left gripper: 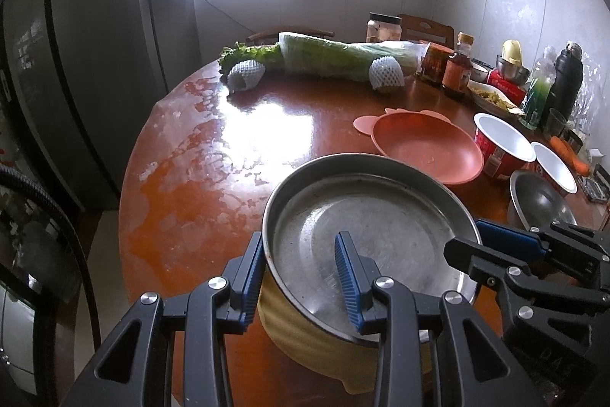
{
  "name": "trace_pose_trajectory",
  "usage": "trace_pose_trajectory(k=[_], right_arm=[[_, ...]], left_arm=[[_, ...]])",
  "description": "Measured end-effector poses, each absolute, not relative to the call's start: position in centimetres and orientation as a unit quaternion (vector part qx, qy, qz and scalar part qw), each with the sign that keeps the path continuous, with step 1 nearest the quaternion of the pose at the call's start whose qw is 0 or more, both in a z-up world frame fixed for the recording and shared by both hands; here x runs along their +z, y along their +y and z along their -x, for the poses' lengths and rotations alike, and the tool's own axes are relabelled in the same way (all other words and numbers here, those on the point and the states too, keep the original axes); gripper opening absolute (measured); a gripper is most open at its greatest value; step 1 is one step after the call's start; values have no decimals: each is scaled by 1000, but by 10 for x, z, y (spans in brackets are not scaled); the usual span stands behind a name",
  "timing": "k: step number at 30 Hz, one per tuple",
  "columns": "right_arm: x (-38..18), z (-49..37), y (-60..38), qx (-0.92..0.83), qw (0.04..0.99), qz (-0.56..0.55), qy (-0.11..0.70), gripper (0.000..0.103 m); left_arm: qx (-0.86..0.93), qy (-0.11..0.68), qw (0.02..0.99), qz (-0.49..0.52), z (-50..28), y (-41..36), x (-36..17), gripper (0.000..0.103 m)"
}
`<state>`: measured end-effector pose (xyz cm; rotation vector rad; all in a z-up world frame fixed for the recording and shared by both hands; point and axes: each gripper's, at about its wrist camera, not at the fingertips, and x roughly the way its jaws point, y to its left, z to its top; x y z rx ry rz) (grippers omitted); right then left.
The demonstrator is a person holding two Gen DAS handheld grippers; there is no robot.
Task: Organize plates and bowls
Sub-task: 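Lower the steel pan onto the cream shell plate with the left gripper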
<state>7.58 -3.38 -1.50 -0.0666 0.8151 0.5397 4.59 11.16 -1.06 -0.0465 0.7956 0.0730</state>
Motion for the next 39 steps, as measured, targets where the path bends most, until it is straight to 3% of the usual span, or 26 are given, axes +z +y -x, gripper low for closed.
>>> trace_pose_trajectory(k=[39], right_arm=[[-28,-70,-21,256,879,79,394,32]], left_arm=[[37,411,911,17,-43,114,-28,37]])
